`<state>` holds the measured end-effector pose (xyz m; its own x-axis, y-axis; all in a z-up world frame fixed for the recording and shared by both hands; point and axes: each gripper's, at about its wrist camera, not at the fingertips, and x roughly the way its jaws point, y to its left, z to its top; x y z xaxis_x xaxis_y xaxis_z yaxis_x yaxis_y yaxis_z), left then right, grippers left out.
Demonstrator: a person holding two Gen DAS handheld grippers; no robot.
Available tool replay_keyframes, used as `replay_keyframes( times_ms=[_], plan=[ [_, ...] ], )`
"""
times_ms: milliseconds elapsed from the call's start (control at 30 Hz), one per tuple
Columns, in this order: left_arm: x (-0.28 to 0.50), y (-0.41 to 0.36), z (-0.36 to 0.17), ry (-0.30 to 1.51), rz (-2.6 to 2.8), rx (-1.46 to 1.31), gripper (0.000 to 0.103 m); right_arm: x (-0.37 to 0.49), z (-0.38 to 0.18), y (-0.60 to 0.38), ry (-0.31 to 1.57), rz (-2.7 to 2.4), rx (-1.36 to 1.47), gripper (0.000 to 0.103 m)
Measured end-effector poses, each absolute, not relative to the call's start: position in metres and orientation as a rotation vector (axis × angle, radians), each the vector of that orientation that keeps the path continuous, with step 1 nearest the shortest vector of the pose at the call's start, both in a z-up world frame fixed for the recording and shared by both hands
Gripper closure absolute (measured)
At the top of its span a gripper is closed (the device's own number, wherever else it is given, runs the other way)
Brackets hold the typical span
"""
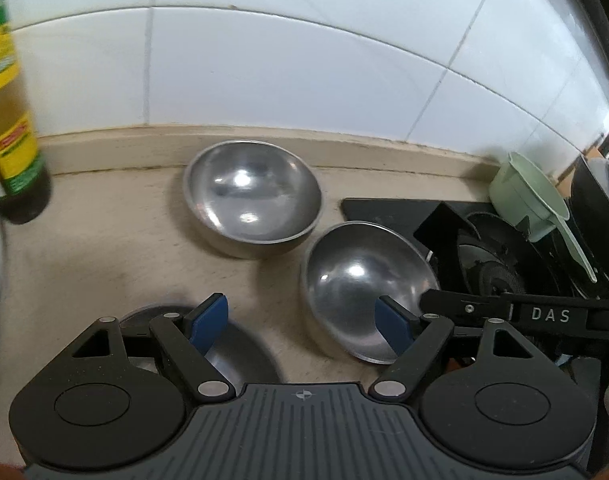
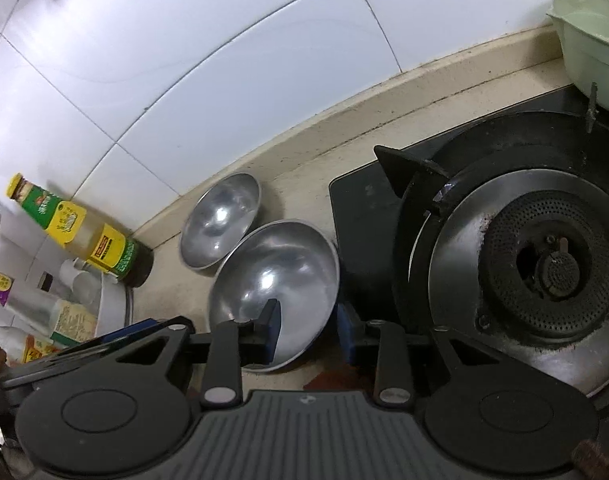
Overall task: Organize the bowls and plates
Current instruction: 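Grasp the rim of the large steel bowl with both grippers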
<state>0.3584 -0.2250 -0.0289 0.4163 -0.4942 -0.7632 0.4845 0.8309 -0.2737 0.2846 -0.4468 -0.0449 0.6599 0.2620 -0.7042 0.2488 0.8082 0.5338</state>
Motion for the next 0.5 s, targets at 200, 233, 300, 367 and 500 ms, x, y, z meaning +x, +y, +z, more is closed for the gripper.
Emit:
replay_keyframes(
  times_ms=[200,233,300,367,500],
  plan=[
    [0.368,-0.243,-0.041,0.987,-0.634,0.013,0.018,0.292,-0.053,-0.450,0.894,0.025,0.666,0.074],
    [0.370,-0.245,-0.042,0.989,-0.638,0.020,0.019,0.292,-0.053,-0.450,0.888,0.028,0.661,0.074],
    [0.373,-0.251,-0.046,0.996,-0.641,0.033,0.022,0.294,-0.053,-0.448,0.889,0.035,0.647,0.074],
    [0.376,-0.253,-0.048,1.009,-0.647,0.033,0.023,0.296,-0.053,-0.450,0.891,0.041,0.659,0.073],
    [0.374,-0.257,-0.049,1.005,-0.679,0.047,0.030,0.296,-0.054,-0.451,0.887,0.084,0.678,0.071]
  ],
)
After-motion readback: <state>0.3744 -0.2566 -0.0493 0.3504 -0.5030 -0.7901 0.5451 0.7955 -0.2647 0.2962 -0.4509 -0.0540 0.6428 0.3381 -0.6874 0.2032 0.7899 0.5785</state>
